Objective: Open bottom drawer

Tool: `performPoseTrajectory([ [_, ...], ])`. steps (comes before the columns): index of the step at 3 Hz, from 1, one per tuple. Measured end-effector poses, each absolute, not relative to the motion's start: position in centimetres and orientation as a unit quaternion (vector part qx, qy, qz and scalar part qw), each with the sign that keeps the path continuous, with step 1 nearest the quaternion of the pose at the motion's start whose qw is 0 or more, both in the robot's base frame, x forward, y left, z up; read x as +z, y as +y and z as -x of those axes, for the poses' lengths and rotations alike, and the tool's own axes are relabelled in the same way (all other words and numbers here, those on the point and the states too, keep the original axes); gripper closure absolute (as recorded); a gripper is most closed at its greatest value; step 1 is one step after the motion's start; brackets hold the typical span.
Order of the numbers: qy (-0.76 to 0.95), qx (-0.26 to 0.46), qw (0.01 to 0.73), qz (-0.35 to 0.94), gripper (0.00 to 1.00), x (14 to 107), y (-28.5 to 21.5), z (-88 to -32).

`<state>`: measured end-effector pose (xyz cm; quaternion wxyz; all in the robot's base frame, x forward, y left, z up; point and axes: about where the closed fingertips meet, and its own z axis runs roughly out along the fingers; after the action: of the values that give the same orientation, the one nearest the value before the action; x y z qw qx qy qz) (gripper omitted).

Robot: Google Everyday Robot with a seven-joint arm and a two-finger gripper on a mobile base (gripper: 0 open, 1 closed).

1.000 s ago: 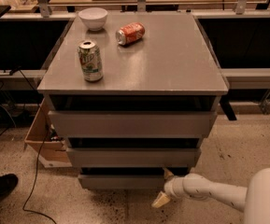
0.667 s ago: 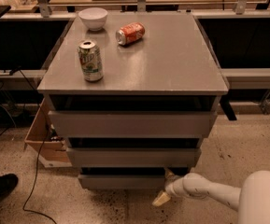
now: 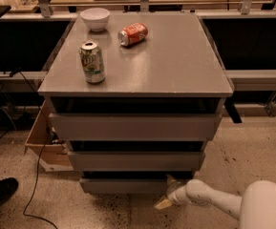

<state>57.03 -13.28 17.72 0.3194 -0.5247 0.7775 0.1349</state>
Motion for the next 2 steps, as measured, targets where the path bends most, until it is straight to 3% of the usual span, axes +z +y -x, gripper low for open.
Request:
performPoseTrajectory([
  [1, 0.772, 0.145, 0.325, 0.527, 0.41, 17.25, -12.51, -56.4],
  [2, 0.772, 0.145, 0.325, 0.527, 0.31, 18.24, -12.67, -56.39],
])
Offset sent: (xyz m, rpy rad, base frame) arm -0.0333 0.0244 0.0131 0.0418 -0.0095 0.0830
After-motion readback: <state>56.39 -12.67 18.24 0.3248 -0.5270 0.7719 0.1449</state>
